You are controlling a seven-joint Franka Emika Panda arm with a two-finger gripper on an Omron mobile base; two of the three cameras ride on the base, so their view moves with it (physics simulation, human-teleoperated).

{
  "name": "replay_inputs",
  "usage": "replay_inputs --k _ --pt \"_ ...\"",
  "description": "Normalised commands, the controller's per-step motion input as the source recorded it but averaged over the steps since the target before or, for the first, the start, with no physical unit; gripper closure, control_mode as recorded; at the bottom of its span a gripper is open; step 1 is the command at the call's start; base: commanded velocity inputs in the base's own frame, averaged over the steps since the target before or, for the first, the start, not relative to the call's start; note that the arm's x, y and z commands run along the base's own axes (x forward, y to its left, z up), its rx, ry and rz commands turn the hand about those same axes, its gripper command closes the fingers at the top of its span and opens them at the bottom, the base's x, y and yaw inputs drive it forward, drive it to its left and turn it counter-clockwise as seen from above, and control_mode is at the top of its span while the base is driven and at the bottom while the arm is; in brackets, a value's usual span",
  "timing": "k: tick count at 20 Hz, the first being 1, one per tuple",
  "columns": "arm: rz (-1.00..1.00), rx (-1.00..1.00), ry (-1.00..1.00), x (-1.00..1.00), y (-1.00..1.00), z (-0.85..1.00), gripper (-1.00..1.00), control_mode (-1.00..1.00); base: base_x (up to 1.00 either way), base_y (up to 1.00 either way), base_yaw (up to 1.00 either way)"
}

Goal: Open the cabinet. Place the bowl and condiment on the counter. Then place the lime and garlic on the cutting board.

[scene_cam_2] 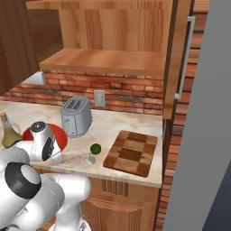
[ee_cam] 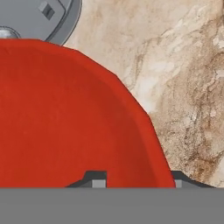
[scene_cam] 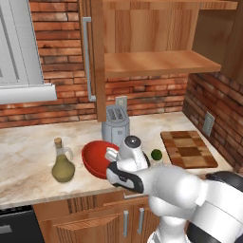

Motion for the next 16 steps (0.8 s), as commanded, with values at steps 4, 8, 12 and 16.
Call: replay_inputs --k 4,8,12,16 --pt "0.00 0.00 -0.02 0.07 -0.33 -0.33 -1.00 -1.00 0.00 0.00 0.00" --pt "0.00 0.00 -0.02 0.04 -0.31 -0.28 -1.00 -1.00 0.00 0.00 0.00" --pt "0.00 0.05 -0.08 -0.08 -0.32 0.13 -1.00 -1.00 0.00 0.00 0.00" --pt "0.00 0.10 -0.09 -0.26 -0.36 0.44 -1.00 -1.00 0.00 0.00 0.00"
